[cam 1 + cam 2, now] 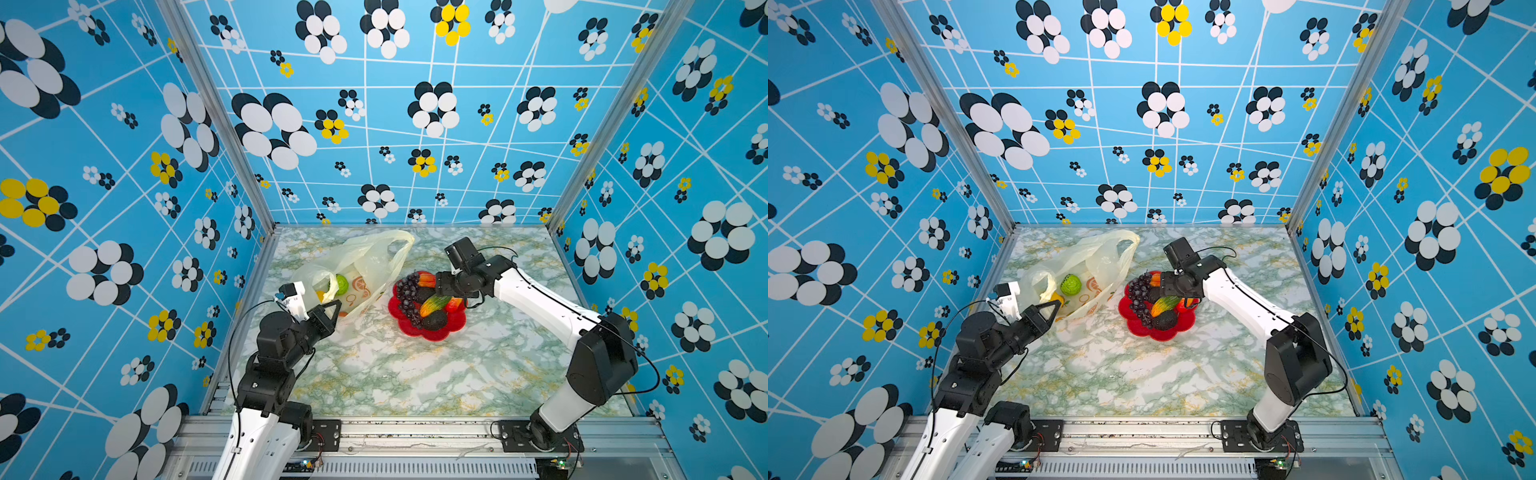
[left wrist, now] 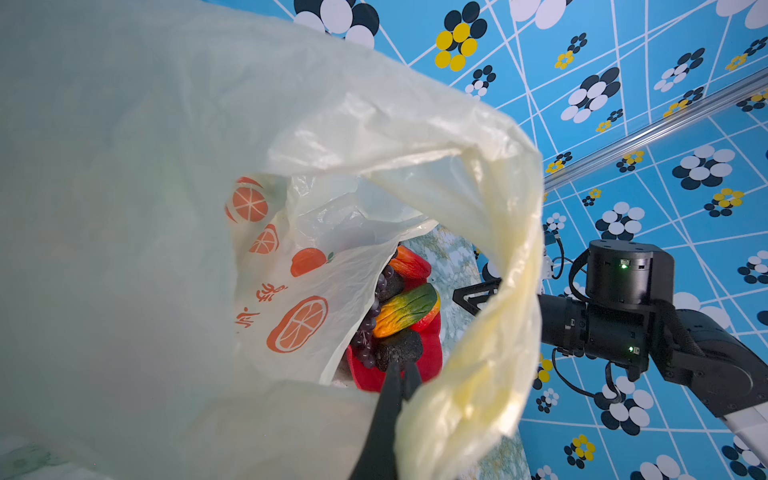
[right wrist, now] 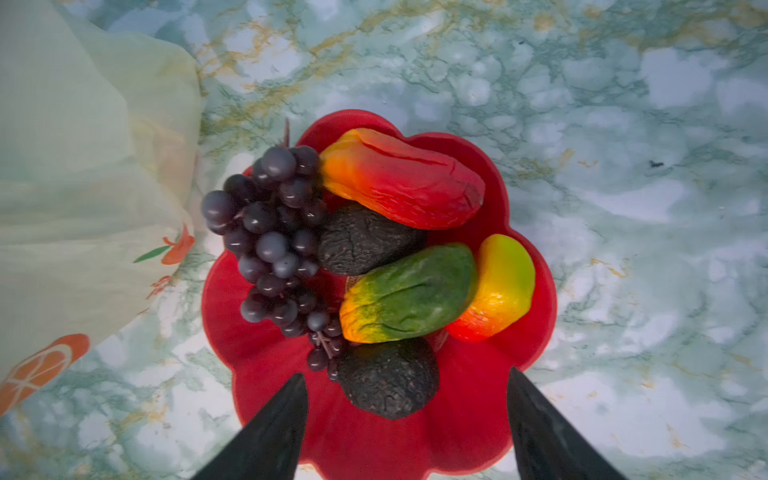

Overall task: Place the fruits into the plastic bag
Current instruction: 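Move the right gripper back over the bowl toward the green-orange fruit, then lower the right gripper onto the green-orange elongated fruit and grasp it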

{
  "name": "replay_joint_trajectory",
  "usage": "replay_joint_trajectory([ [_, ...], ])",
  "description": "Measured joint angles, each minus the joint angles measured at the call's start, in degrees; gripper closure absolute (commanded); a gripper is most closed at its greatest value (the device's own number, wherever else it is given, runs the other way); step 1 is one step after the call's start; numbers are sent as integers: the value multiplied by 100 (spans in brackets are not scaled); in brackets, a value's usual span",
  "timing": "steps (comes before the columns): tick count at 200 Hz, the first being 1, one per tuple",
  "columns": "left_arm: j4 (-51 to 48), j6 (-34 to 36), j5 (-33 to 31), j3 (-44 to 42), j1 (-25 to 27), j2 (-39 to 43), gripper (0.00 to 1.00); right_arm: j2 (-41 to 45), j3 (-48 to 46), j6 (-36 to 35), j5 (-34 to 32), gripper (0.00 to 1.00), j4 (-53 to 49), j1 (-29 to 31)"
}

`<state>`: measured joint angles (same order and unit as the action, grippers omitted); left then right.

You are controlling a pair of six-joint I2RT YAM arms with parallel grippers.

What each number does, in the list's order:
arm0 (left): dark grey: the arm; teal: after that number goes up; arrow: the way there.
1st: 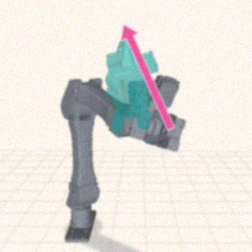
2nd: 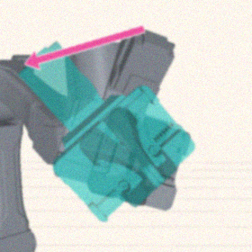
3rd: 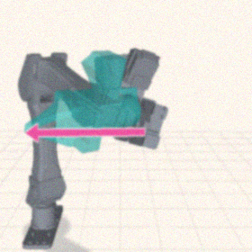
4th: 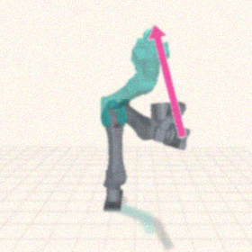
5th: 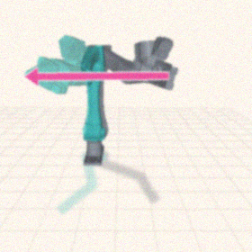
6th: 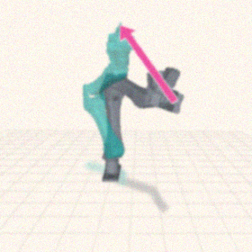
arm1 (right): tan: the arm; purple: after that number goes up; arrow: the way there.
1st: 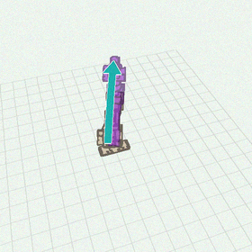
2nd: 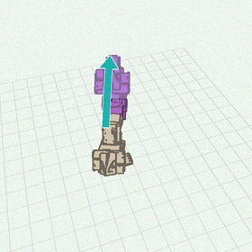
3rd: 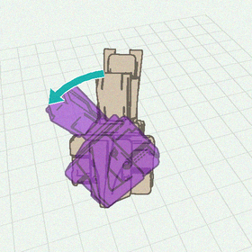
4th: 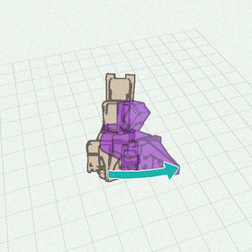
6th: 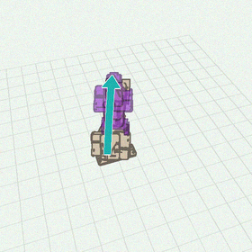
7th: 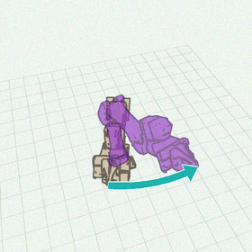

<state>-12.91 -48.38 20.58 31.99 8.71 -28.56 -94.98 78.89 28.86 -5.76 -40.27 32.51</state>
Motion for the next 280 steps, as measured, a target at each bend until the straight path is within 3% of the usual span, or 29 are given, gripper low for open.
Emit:
replay_joint_trajectory([
  [71, -7, 2, -2, 0, -4, 17, 100, -2, -181, -50, -96, 30, 20, -81],
  [139, -70, 4, -4, 0, -9, 109, 100, -267, -160, -63, -31, 26, 24, -85],
  [280, -90, 111, -4, 0, -9, 94, 100, -966, 527, 417, -278, 24, -219, -63],
])
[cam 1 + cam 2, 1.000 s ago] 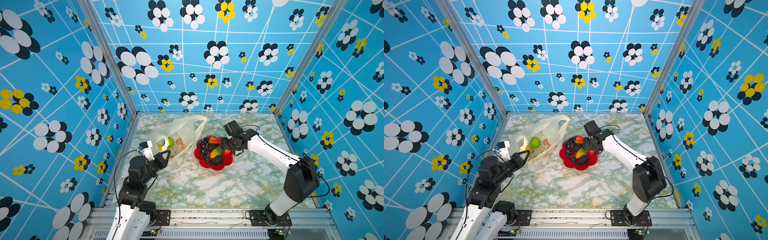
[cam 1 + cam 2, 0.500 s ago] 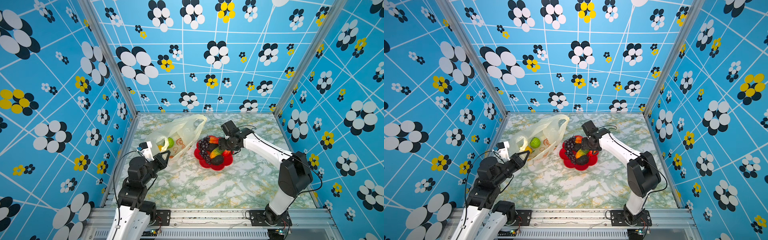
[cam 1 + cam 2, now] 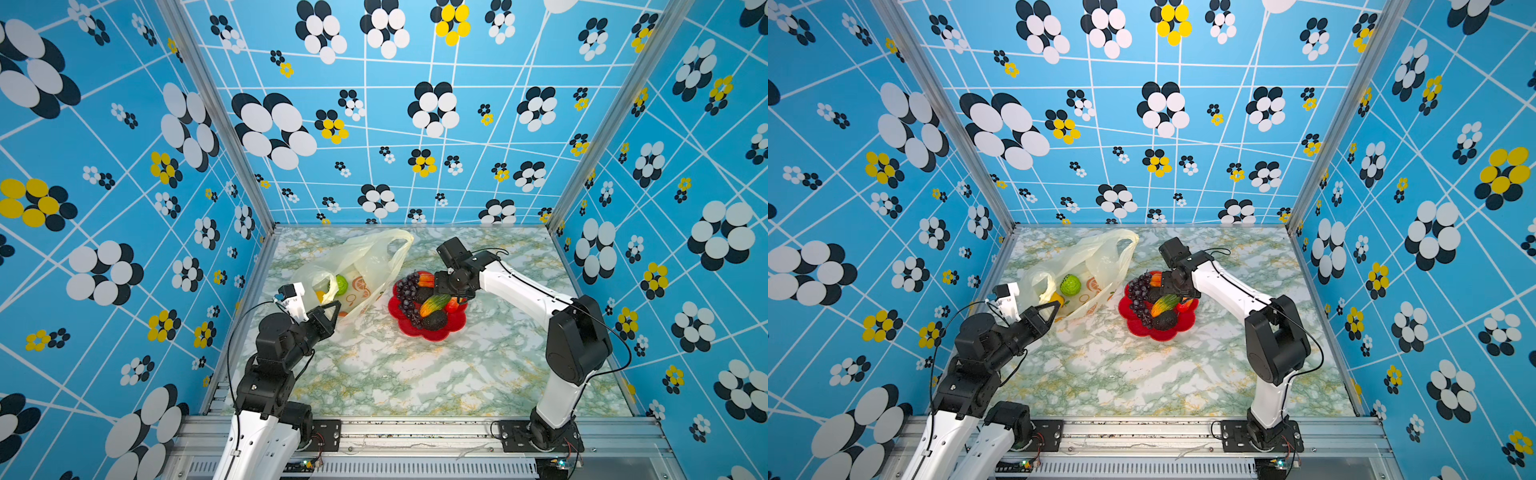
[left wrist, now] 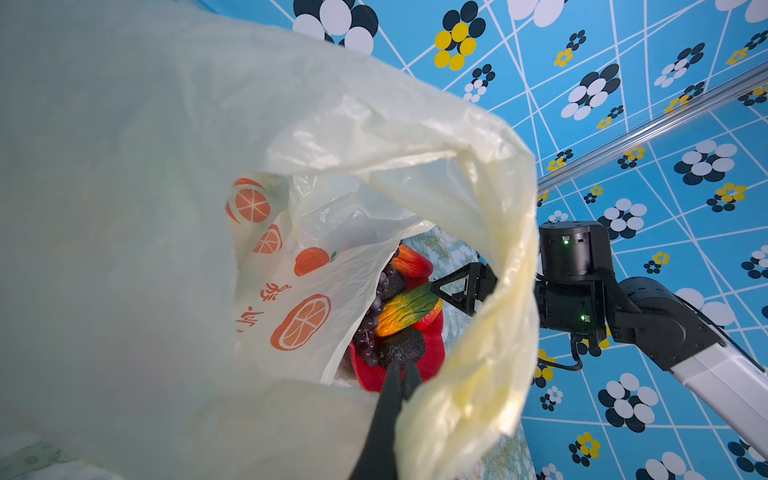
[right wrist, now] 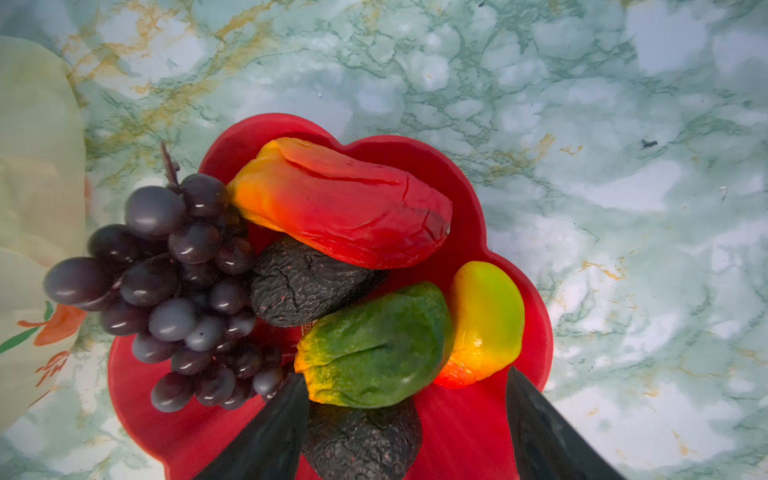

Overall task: Place the fruits into the plastic bag
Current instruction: 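Lower the right gripper onto the green-orange elongated fruit and grasp it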

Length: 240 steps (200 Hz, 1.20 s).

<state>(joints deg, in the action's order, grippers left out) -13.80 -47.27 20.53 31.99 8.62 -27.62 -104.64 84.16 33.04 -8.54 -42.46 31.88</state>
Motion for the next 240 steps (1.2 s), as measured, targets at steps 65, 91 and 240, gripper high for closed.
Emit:
replay_joint_trajectory([
  [65, 0, 37, 0, 0, 0, 7, 100, -166, 136, 63, -55, 24, -87, 35],
  [91, -35, 48, -7, 0, -4, 79, 100, -313, 293, 66, -87, 26, -116, 35],
  [240, -297, 188, -107, -2, -44, 297, 100, -798, 804, -22, 170, 32, -164, 531],
])
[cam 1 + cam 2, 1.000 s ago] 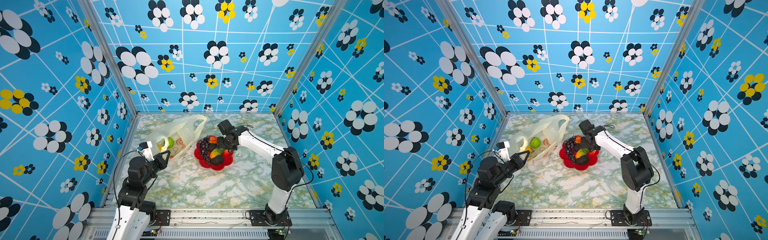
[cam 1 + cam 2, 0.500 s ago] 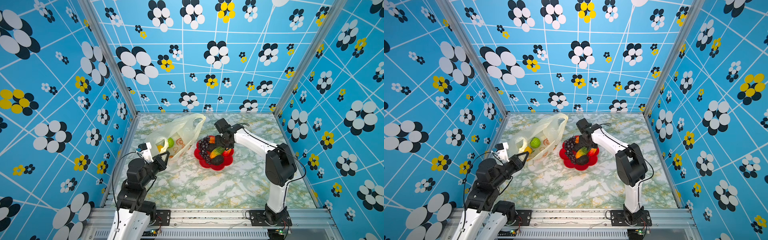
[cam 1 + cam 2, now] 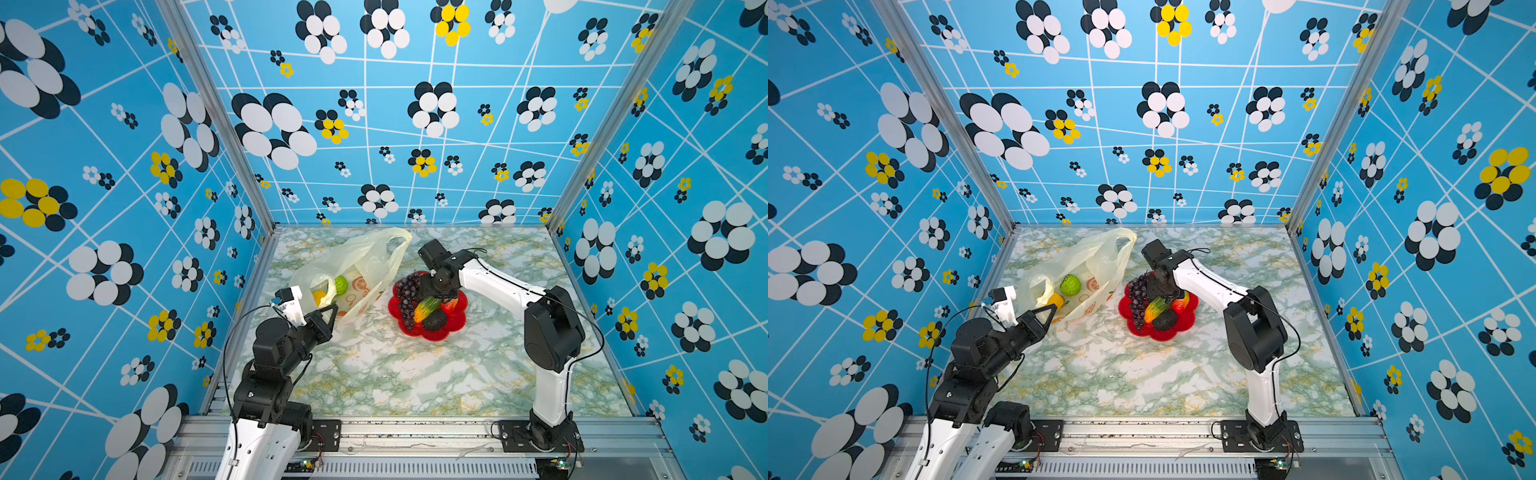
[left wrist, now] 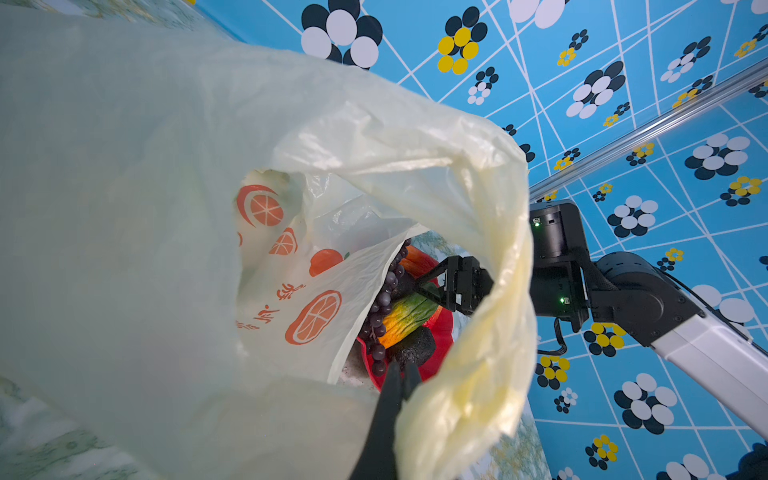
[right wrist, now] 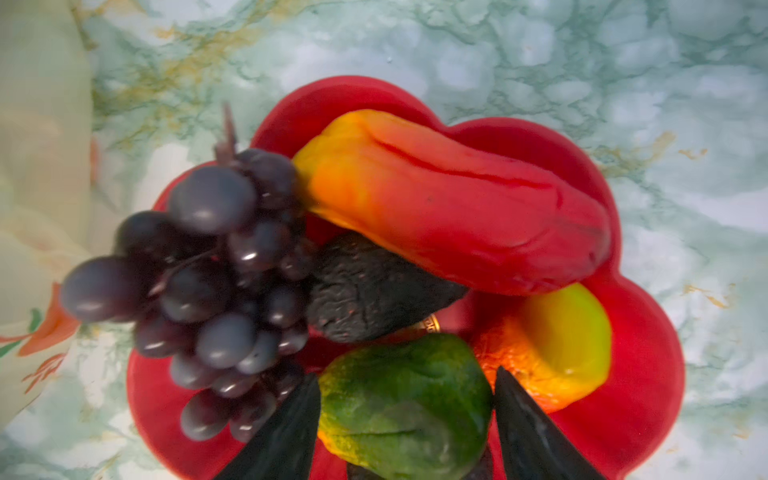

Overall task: Place the fruits into the plastic bag
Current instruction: 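Lower the right gripper onto the green-orange elongated fruit and grasp it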

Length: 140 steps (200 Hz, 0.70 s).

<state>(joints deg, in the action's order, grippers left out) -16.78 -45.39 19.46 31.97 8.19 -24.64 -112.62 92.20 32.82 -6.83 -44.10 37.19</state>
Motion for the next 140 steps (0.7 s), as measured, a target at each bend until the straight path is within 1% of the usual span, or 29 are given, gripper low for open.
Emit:
replay_joint_trajectory([
  [30, 0, 0, 2, -2, 0, -2, 100, 205, 7, -28, 57, 33, 17, 249],
  [47, 0, -2, 0, -4, 0, -2, 100, 358, 7, -26, 63, 29, 20, 282],
  [66, 0, -2, 2, -7, 0, -2, 100, 437, 22, -46, -83, 26, -2, 262],
  [100, 0, -2, 2, -7, 0, 4, 100, 433, 31, -37, -138, 28, -26, 127],
  [140, -4, -2, 0, -7, -9, 26, 100, 328, -90, 42, 59, 31, 83, 11],
])
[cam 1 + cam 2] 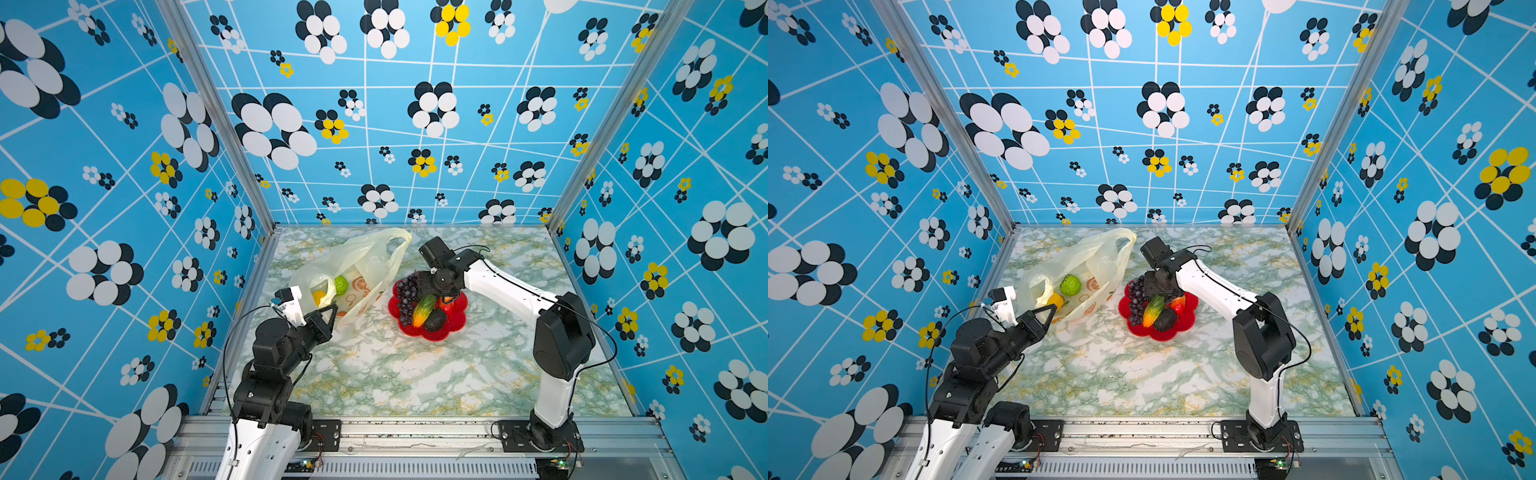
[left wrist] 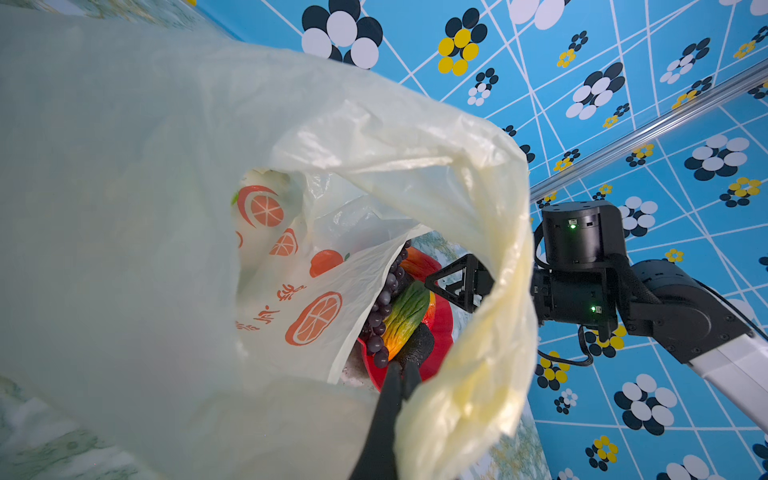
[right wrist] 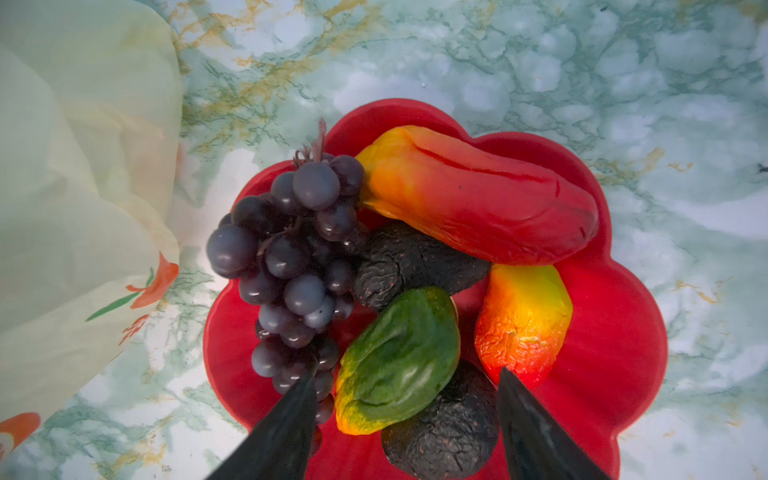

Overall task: Place the fruits into the plastic bag
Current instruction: 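Lower the right gripper onto the green-orange elongated fruit and grasp it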

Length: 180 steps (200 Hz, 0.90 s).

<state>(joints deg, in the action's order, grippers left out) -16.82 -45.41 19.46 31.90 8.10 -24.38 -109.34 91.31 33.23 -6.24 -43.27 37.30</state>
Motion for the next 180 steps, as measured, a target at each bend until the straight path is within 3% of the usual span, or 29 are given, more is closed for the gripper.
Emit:
replay_joint_trajectory([
  [125, -46, 0, -61, 0, -22, 22, 100, -442, -109, 214, 490, 37, 129, -101],
  [180, -48, 2, -63, 0, -22, -2, 100, -511, -284, 328, 669, 53, 435, -107],
])
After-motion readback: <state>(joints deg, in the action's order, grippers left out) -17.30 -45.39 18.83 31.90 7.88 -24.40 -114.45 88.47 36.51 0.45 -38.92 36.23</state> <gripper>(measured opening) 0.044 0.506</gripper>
